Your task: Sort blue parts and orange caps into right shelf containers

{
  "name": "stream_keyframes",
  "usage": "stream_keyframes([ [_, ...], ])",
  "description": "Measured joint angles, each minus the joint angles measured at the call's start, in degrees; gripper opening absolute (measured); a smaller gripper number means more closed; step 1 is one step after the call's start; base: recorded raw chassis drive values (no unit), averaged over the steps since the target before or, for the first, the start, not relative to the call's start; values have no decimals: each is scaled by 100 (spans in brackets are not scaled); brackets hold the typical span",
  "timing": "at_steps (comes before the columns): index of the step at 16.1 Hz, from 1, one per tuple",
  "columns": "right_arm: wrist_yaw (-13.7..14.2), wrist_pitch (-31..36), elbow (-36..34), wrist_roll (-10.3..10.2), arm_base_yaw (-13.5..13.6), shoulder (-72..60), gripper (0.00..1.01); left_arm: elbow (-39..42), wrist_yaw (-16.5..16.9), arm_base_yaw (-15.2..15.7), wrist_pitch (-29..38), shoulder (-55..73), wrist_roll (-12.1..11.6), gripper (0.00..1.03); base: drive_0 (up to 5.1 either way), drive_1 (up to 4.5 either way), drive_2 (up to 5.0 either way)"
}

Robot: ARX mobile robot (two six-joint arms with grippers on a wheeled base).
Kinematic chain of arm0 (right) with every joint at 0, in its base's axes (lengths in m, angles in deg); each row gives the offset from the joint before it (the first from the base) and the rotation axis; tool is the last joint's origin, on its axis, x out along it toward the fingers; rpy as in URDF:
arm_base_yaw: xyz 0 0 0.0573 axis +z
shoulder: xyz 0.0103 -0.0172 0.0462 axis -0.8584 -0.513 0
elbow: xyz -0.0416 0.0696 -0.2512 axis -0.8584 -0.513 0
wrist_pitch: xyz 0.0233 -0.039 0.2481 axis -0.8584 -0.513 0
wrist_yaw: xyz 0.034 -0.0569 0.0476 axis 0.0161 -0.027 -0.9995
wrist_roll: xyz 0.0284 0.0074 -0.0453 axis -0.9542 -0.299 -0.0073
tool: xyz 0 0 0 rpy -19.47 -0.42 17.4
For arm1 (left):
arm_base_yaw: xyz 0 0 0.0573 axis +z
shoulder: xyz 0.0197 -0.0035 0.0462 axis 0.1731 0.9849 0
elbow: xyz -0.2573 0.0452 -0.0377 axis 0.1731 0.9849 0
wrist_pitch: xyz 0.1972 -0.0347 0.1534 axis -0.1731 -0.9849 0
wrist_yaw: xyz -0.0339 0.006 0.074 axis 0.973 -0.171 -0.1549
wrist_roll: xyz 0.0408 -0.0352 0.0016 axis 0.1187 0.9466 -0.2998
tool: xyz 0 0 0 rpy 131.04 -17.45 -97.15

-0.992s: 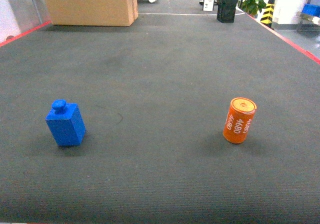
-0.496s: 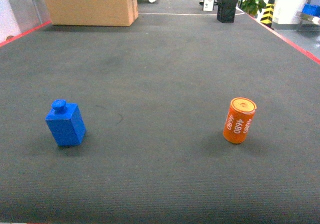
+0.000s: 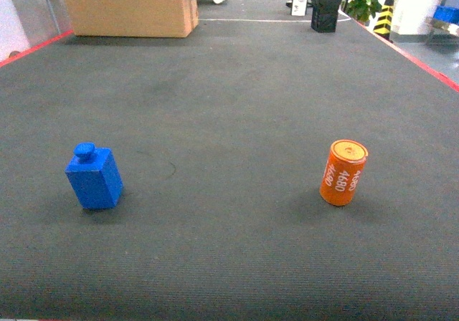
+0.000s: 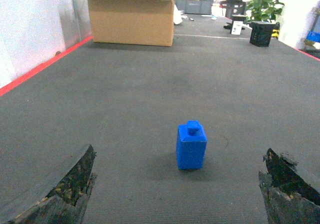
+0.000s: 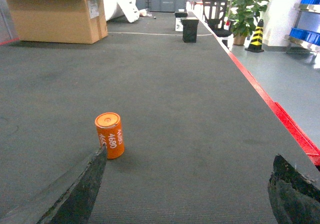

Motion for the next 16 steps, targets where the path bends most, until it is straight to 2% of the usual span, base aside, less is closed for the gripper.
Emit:
stream_keyframes([
  [4, 72, 7, 0, 2, 15, -9, 98, 0, -7, 0, -2, 0, 2, 98, 0, 0, 0],
  [5, 1443, 586, 28, 13, 697, -533, 98, -15, -1167, -503, 249, 382, 105, 98, 0, 0, 0],
  [6, 2487, 1497, 48, 81, 1403, -1517, 98, -61, -2116, -977, 1106, 1344, 175, 98, 0, 0, 0],
  [7, 3108, 2787, 142, 72, 1725, -2839, 98, -79, -2739, -999, 2315, 2579, 310, 98, 0, 0, 0],
  [8, 2994, 3915, 448, -33, 1661, -4116, 98, -291, -2660, -946, 3467, 3797, 422, 98, 0, 0, 0],
  [9, 2706, 4725, 855, -184, 1561, -5132, 98, -697, -2393, -964, 4339, 4841, 422, 98, 0, 0, 0],
  [10, 2269, 5462, 1576, -474, 1493, -6533, 98, -1440, -1937, -957, 5180, 6295, 420, 98, 0, 0, 0],
  [11, 2022, 5545, 2100, -638, 1506, -7475, 98, -1989, -1683, -960, 5265, 7265, 420, 98, 0, 0, 0],
  [12, 1921, 5506, 2490, -752, 1591, -8192, 98, -2411, -1517, -981, 5176, 7984, 431, 98, 0, 0, 0],
  [14, 1788, 5370, 3034, -813, 1738, -9047, 98, -3040, -1316, -1047, 5001, 8937, 444, 98, 0, 0, 0],
  [16, 1687, 5327, 3620, -868, 1770, -9798, 98, -3567, -1259, -1110, 4883, 9600, 431, 98, 0, 0, 0],
])
